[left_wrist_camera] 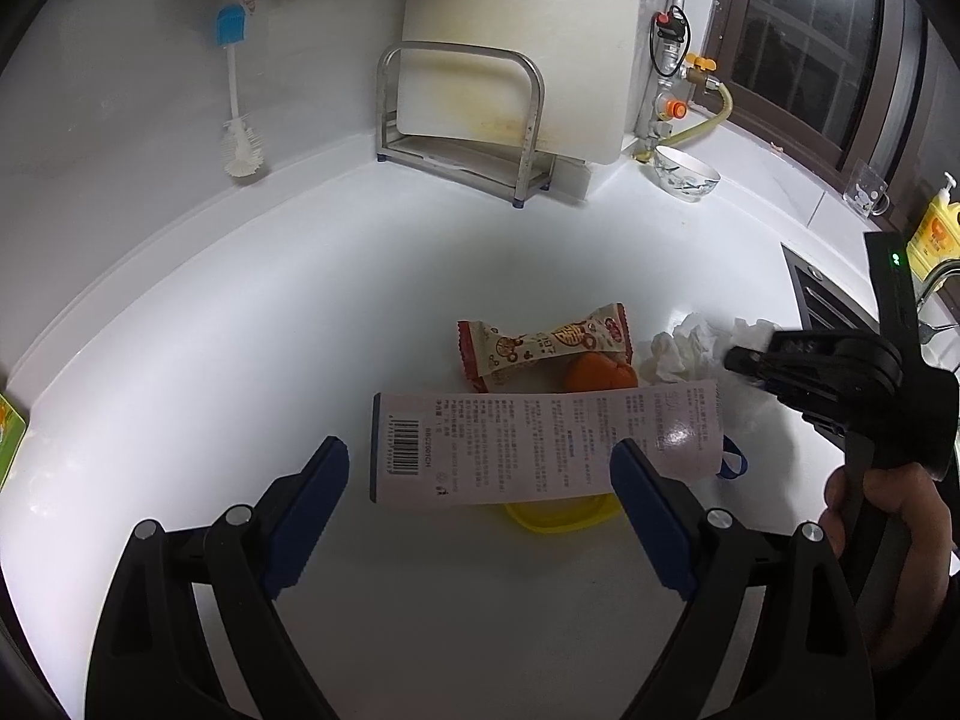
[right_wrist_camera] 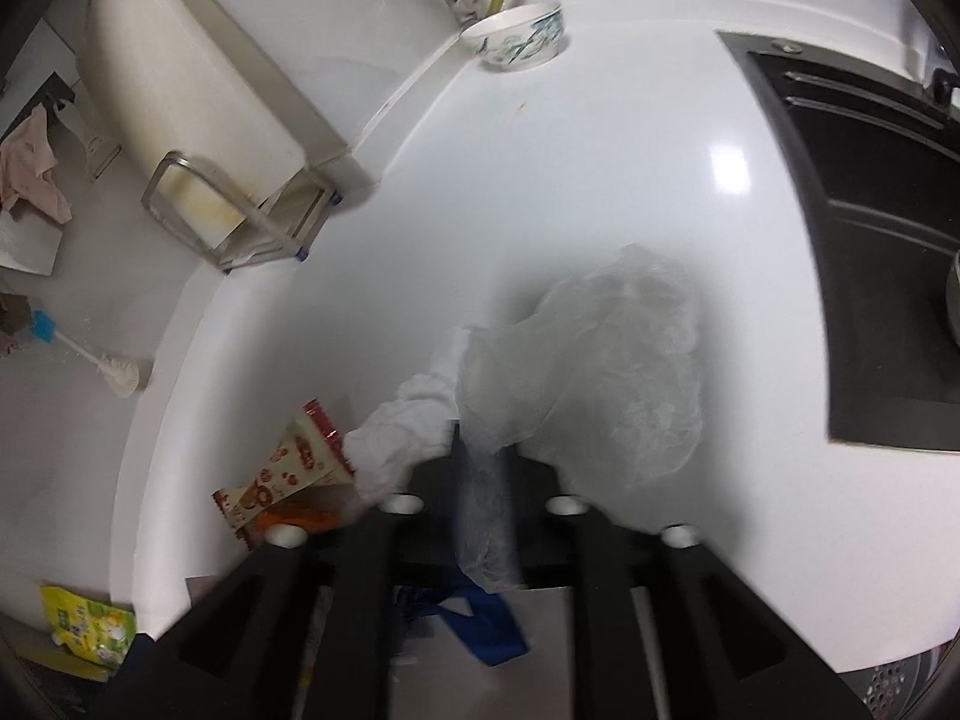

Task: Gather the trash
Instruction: 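Lift the plastic bag with the right gripper while the left gripper approaches the pink receipt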

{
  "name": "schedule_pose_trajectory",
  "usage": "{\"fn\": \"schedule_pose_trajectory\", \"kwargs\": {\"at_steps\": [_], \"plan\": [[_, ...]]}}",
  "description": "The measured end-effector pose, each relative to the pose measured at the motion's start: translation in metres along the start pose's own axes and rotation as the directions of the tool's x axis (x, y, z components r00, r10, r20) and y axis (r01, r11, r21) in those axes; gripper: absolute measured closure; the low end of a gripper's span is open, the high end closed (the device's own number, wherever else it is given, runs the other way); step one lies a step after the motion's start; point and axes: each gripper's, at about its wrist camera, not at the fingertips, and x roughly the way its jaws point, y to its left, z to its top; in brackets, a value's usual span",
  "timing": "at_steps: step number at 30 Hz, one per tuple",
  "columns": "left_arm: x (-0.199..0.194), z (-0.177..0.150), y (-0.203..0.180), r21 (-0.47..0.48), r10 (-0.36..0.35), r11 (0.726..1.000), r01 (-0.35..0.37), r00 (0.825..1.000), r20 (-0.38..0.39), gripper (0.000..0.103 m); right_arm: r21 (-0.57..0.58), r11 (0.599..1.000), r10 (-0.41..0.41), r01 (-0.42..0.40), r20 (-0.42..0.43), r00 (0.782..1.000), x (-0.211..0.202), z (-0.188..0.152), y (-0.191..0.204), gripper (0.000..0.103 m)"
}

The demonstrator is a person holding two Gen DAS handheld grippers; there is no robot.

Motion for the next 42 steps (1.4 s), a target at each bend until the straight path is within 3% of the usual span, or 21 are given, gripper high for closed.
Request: {"fn": "schedule_pose_trajectory", "kwargs": {"at_steps": [2, 8, 13, 19, 20, 24, 27, 30, 36, 42], "plan": [[0.0, 0.0, 0.0, -0.003, 0.0, 1.0, 0.0, 1.0, -0.001, 0.016, -0.014, 1.0, -0.005, 0.006, 0.008, 1.0, 0.0, -0.001, 0.005, 0.055], [-0.001, 0.0, 0.005, -0.014, 0.002, 1.0, -0.002, 1.0, 0.0, 0.016, -0.087, 0.995, -0.044, 0.043, -0.003, 0.999, 0.009, -0.003, 0.024, 0.048], [0.0, 0.0, 0.011, -0.027, 0.009, 1.0, -0.009, 1.0, 0.001, 0.016, -0.124, 0.989, -0.085, 0.08, -0.034, 0.996, 0.025, -0.003, 0.037, 0.046], [0.001, 0.0, 0.019, -0.043, 0.016, 0.999, -0.016, 1.0, -0.003, 0.016, -0.146, 0.979, -0.147, 0.144, -0.012, 0.989, 0.036, -0.002, 0.046, 0.046], [0.001, 0.0, 0.02, -0.045, 0.017, 0.999, -0.017, 1.0, -0.004, 0.016, -0.152, 0.977, -0.153, 0.151, -0.006, 0.988, 0.037, -0.001, 0.047, 0.048], [0.001, -0.001, 0.021, -0.048, 0.016, 0.999, -0.017, 1.0, -0.003, 0.016, -0.166, 0.974, -0.153, 0.151, 0.003, 0.988, 0.04, 0.002, 0.049, 0.076], [0.002, -0.001, 0.021, -0.047, 0.015, 0.999, -0.015, 1.0, -0.005, 0.016, -0.171, 0.976, -0.14, 0.139, 0.003, 0.99, 0.041, 0.003, 0.048, 0.088], [0.003, -0.001, 0.021, -0.049, 0.012, 0.999, -0.012, 1.0, -0.007, 0.016, -0.175, 0.977, -0.121, 0.122, 0.014, 0.993, 0.037, 0.003, 0.045, 0.094], [0.003, -0.002, 0.016, -0.042, 0.004, 0.999, -0.004, 1.0, -0.006, 0.016, -0.175, 0.981, -0.073, 0.078, 0.037, 0.997, 0.02, 0.002, 0.034, 0.095], [0.004, 0.0, 0.015, 0.04, -0.03, 0.999, 0.029, 0.999, 0.012, 0.016, -0.176, 0.984, -0.034, 0.039, 0.029, 0.999, -0.008, -0.005, 0.017, 0.095]]}}
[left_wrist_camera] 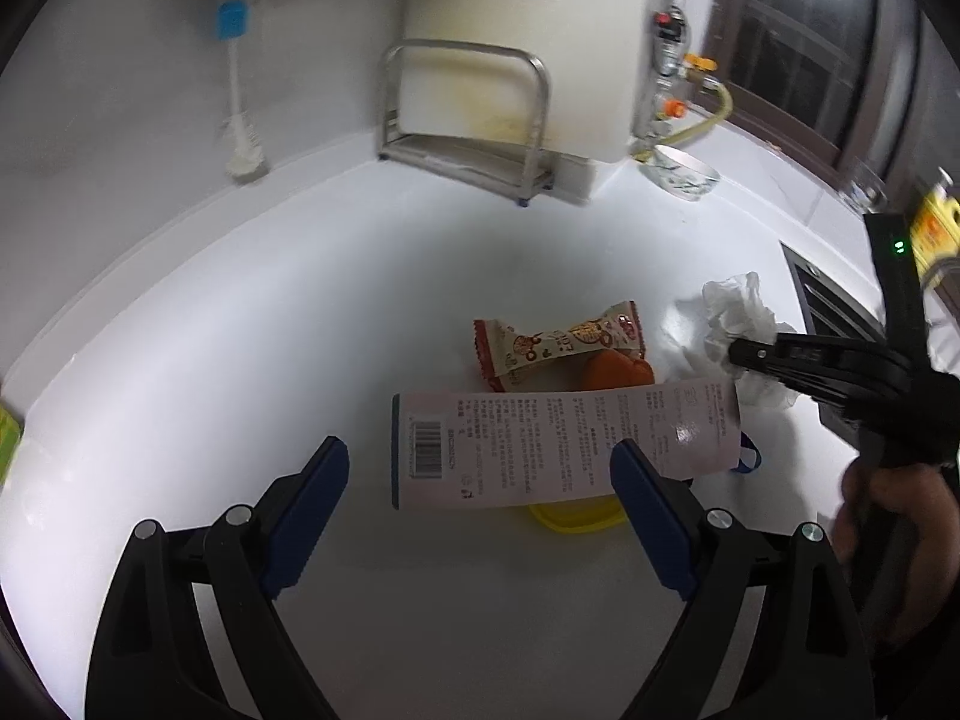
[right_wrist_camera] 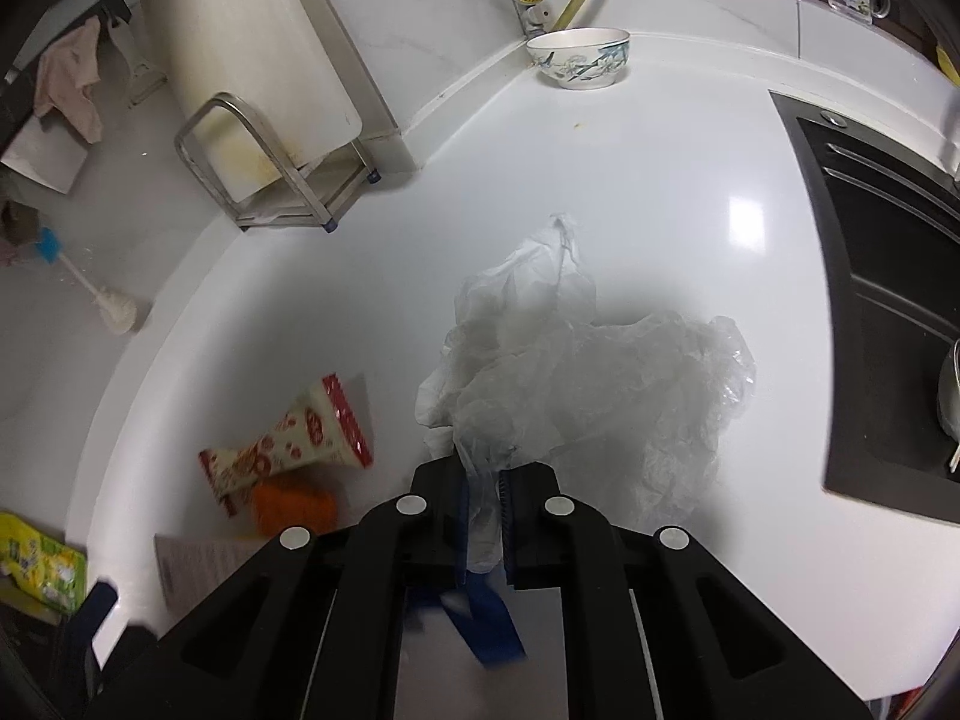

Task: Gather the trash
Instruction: 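Lift the plastic bag with the right gripper while the left gripper approaches the pink receipt, then grasp the pink receipt with the left gripper while the right gripper holds the bag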

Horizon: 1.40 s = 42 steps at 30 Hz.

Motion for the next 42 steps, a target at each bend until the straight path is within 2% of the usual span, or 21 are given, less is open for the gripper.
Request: {"fn": "schedule_pose_trajectory", "kwargs": {"at_steps": [6, 11, 15, 16, 21, 26, 28, 32, 38, 40, 42], "plan": [[0.001, 0.004, -0.006, 0.174, -0.052, 0.984, 0.045, 0.998, 0.039, 0.016, 0.036, 0.999, 0.042, -0.041, -0.009, 0.999, -0.025, -0.014, -0.018, 0.095], [0.003, 0.007, -0.016, 0.36, -0.135, 0.927, 0.106, 0.989, 0.058, 0.016, 0.071, 0.995, 0.069, -0.068, -0.017, 0.997, -0.044, -0.032, -0.033, 0.095], [0.012, 0.009, -0.019, 0.48, -0.203, 0.86, 0.172, 0.979, 0.014, 0.016, 0.1, 0.992, 0.083, -0.079, -0.028, 0.996, -0.062, -0.045, -0.045, 0.095], [0.016, 0.009, -0.02, 0.515, -0.215, 0.836, 0.187, 0.977, -0.005, 0.016, 0.107, 0.991, 0.089, -0.086, -0.029, 0.996, -0.068, -0.048, -0.047, 0.095], [0.035, 0.004, -0.03, 0.66, -0.226, 0.72, 0.214, 0.972, -0.069, 0.016, 0.111, 0.989, 0.1, -0.096, -0.029, 0.995, -0.088, -0.058, -0.049, 0.095], [0.048, -0.004, -0.036, 0.736, -0.233, 0.63, 0.246, 0.965, -0.123, 0.016, 0.113, 0.988, 0.112, -0.109, -0.024, 0.993, -0.103, -0.066, -0.047, 0.095], [0.051, -0.003, -0.037, 0.74, -0.247, 0.617, 0.269, 0.958, -0.142, 0.015, 0.107, 0.988, 0.113, -0.11, -0.02, 0.993, -0.106, -0.067, -0.045, 0.095], [0.054, 0.0, -0.038, 0.732, -0.269, 0.61, 0.305, 0.948, -0.171, 0.016, 0.105, 0.987, 0.124, -0.121, -0.019, 0.992, -0.11, -0.07, -0.042, 0.095], [0.059, 0.004, -0.034, 0.707, -0.287, 0.62, 0.341, 0.937, -0.201, 0.016, 0.109, 0.986, 0.131, -0.128, -0.017, 0.991, -0.113, -0.072, -0.041, 0.095], [0.059, 0.004, -0.033, 0.715, -0.28, 0.614, 0.334, 0.939, -0.198, 0.016, 0.108, 0.986, 0.131, -0.128, -0.016, 0.991, -0.114, -0.073, -0.04, 0.095], [0.06, 0.006, -0.031, 0.707, -0.29, 0.614, 0.351, 0.933, -0.212, 0.017, 0.11, 0.985, 0.135, -0.132, -0.016, 0.991, -0.114, -0.074, -0.04, 0.095]]}}
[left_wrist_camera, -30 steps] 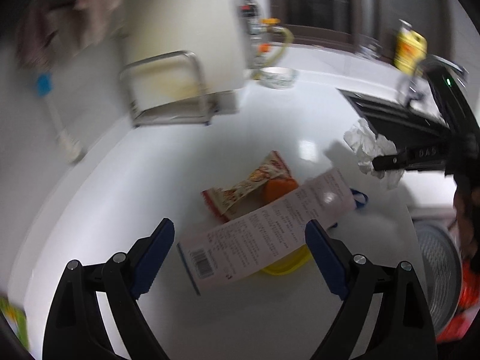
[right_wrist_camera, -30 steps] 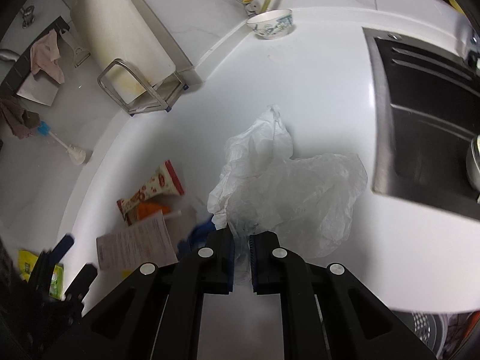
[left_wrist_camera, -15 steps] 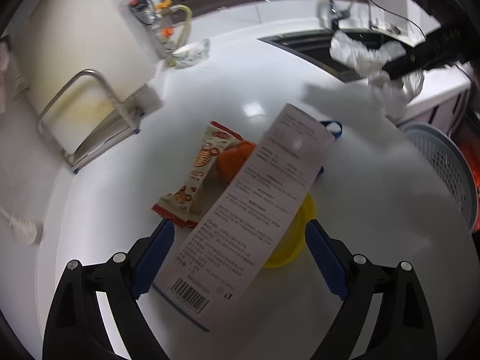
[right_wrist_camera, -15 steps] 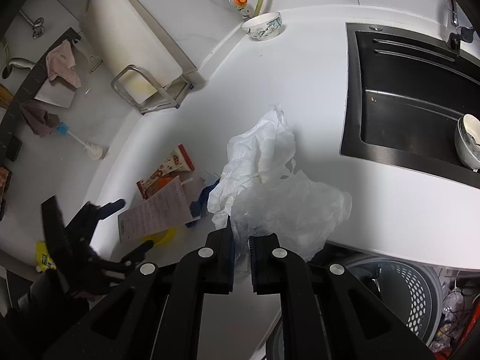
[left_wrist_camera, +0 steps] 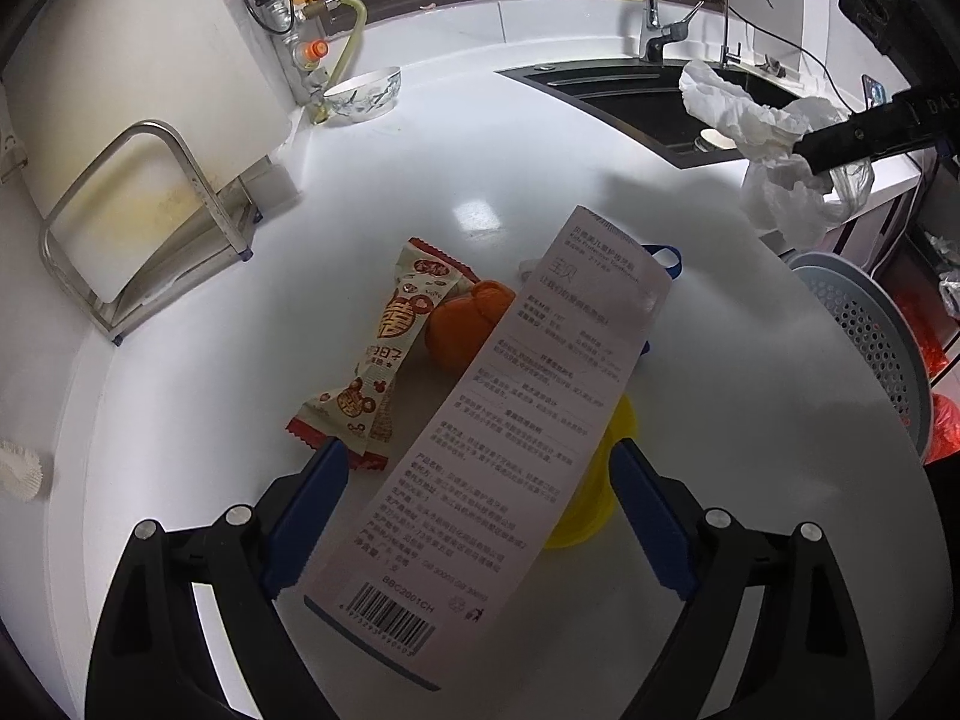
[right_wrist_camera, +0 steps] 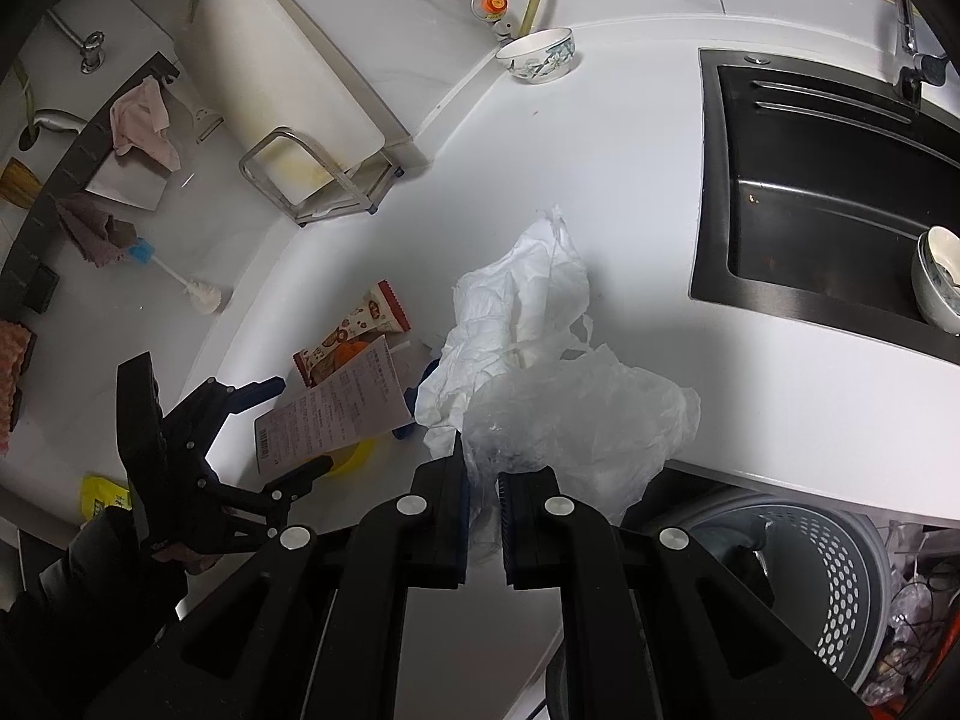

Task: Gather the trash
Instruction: 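Grasp the pink receipt with the left gripper while the right gripper holds the bag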

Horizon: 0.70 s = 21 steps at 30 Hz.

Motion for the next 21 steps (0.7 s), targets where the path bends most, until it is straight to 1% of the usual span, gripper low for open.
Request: {"fn": "schedule_pose_trajectory", "kwargs": {"at_steps": [2, 6, 7, 10, 11, 12, 14, 15, 16, 17, 19, 21], "plan": [[0.001, -0.001, 0.003, -0.004, -0.01, 1.0, 0.01, 1.0, -0.005, 0.018, -0.001, 1.0, 0.003, -0.003, 0.001, 1.0, 0.0, -0.001, 0.001, 0.095], [0.008, -0.003, 0.011, -0.026, -0.021, 0.999, 0.021, 0.999, -0.031, 0.025, -0.001, 1.0, 0.005, -0.005, 0.003, 1.0, -0.001, -0.003, 0.001, 0.095], [0.009, -0.004, 0.012, -0.031, -0.023, 0.999, 0.022, 0.999, -0.037, 0.026, 0.0, 1.0, 0.006, -0.006, 0.004, 1.0, -0.001, -0.003, 0.001, 0.095], [0.012, -0.006, 0.009, -0.014, -0.027, 1.0, 0.026, 0.998, -0.05, 0.035, 0.003, 1.0, 0.003, -0.003, 0.006, 1.0, -0.002, -0.003, 0.0, 0.095], [0.012, -0.006, 0.009, -0.016, -0.037, 0.999, 0.037, 0.998, -0.05, 0.039, 0.008, 1.0, 0.004, -0.004, 0.006, 1.0, -0.002, -0.003, -0.001, 0.095], [0.012, -0.006, 0.009, -0.021, -0.045, 0.999, 0.044, 0.998, -0.051, 0.041, 0.01, 1.0, 0.003, -0.003, 0.006, 1.0, -0.002, -0.003, -0.001, 0.095], [0.013, -0.005, 0.01, -0.034, -0.051, 0.998, 0.049, 0.997, -0.051, 0.049, 0.011, 1.0, 0.003, -0.003, 0.009, 1.0, -0.002, -0.003, -0.002, 0.095], [0.013, -0.005, 0.011, -0.045, -0.053, 0.998, 0.05, 0.997, -0.049, 0.055, 0.009, 1.0, 0.002, -0.002, 0.01, 1.0, -0.002, -0.004, -0.001, 0.095], [0.014, -0.005, 0.011, -0.053, -0.053, 0.997, 0.05, 0.997, -0.05, 0.059, 0.006, 1.0, 0.001, -0.001, 0.012, 1.0, -0.003, -0.004, -0.001, 0.095], [0.014, -0.004, 0.012, -0.065, -0.057, 0.996, 0.054, 0.997, -0.051, 0.065, 0.005, 1.0, 0.002, -0.002, 0.014, 1.0, -0.003, -0.004, 0.0, 0.095], [0.013, -0.004, 0.012, -0.086, -0.062, 0.995, 0.058, 0.997, -0.049, 0.068, 0.008, 1.0, 0.003, -0.003, 0.014, 1.0, -0.003, -0.003, -0.001, 0.095], [0.011, -0.003, 0.011, -0.1, -0.067, 0.993, 0.063, 0.997, -0.04, 0.076, 0.012, 1.0, 0.004, -0.004, 0.014, 1.0, -0.003, -0.003, -0.003, 0.095]]}}
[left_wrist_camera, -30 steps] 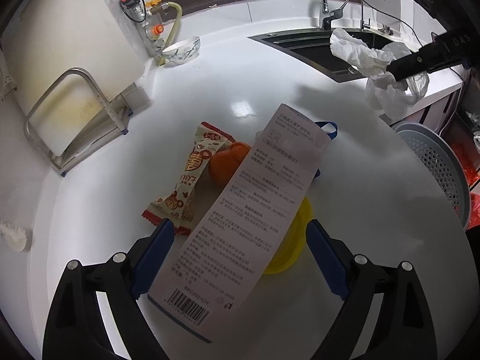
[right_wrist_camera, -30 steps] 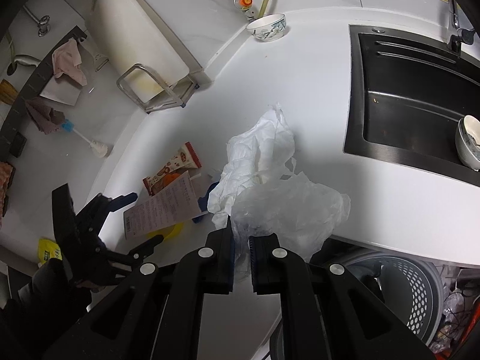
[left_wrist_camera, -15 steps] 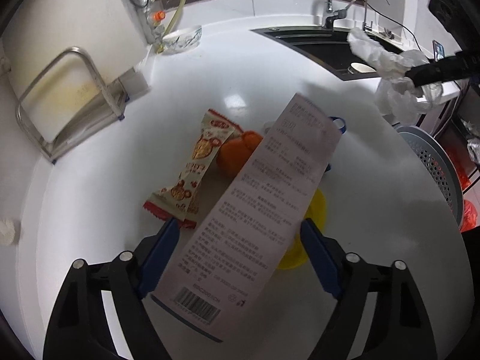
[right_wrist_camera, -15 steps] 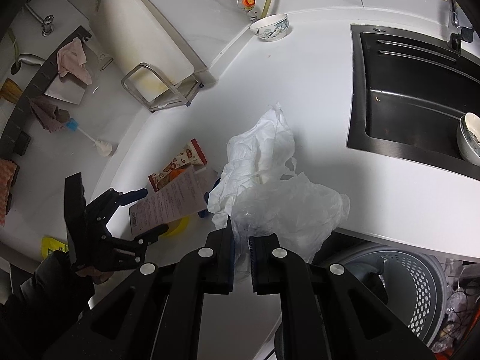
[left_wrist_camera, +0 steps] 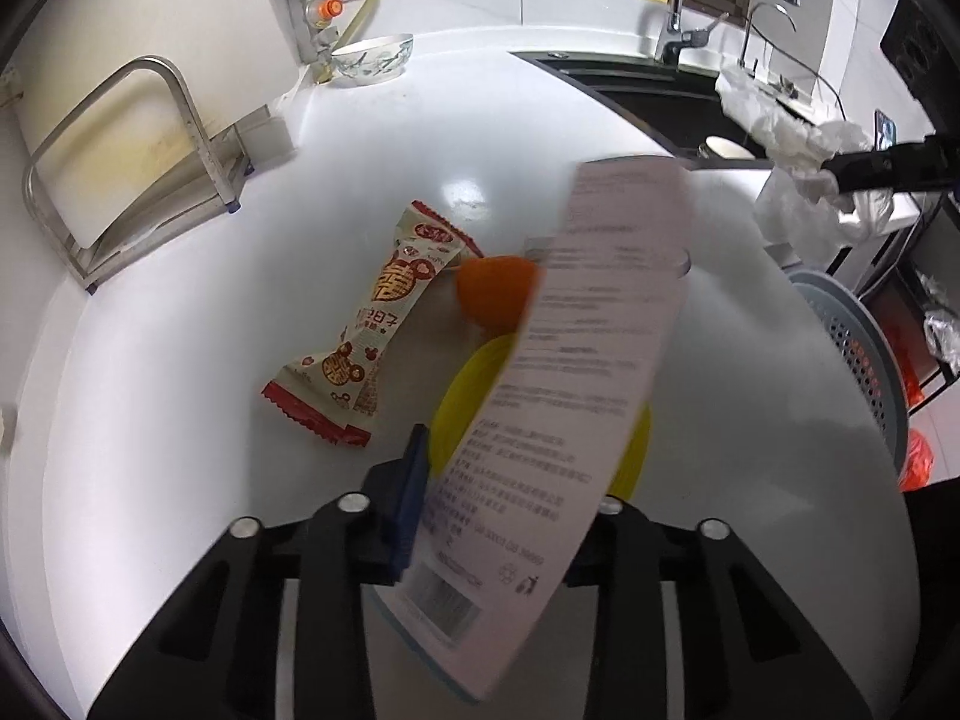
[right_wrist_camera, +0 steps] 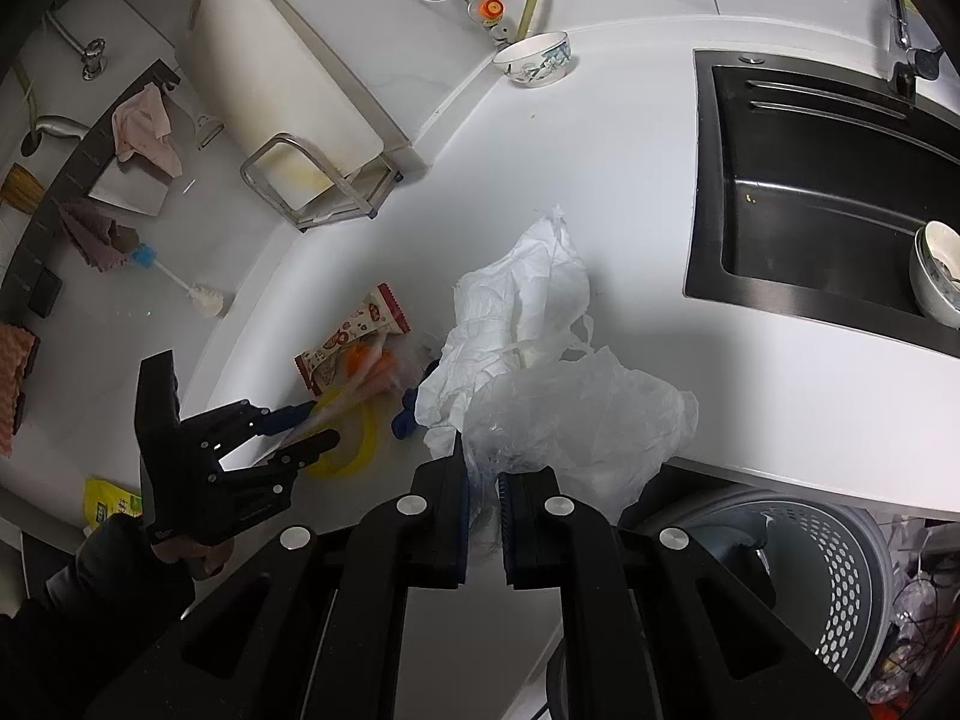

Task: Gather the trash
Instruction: 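Grasp the pink receipt with the left gripper while the right gripper holds the bag, then carry the receipt and clear bag toward the grey mesh bin with both grippers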

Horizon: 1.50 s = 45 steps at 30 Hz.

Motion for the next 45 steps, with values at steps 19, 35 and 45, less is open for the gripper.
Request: {"fn": "schedule_pose_trajectory", "kwargs": {"at_steps": [19, 35, 45], "plan": [[-0.062, 0.013, -0.016, -0.251, 0.153, 0.961, -0.117, 0.98, 0.127, 0.09, -0.022, 0.999, 0.044, -0.043, 0.007, 0.999, -0.005, -0.001, 0.001, 0.095], [-0.114, 0.02, -0.083, -0.46, 0.364, 0.841, -0.285, 0.927, 0.091, 0.09, -0.116, 0.985, 0.123, -0.124, -0.018, 0.992, -0.036, -0.009, -0.013, 0.095], [-0.126, 0.029, -0.156, -0.55, 0.435, 0.758, -0.351, 0.9, 0.024, 0.09, -0.222, 0.96, 0.16, -0.174, -0.076, 0.984, -0.069, -0.017, -0.039, 0.095]]}}
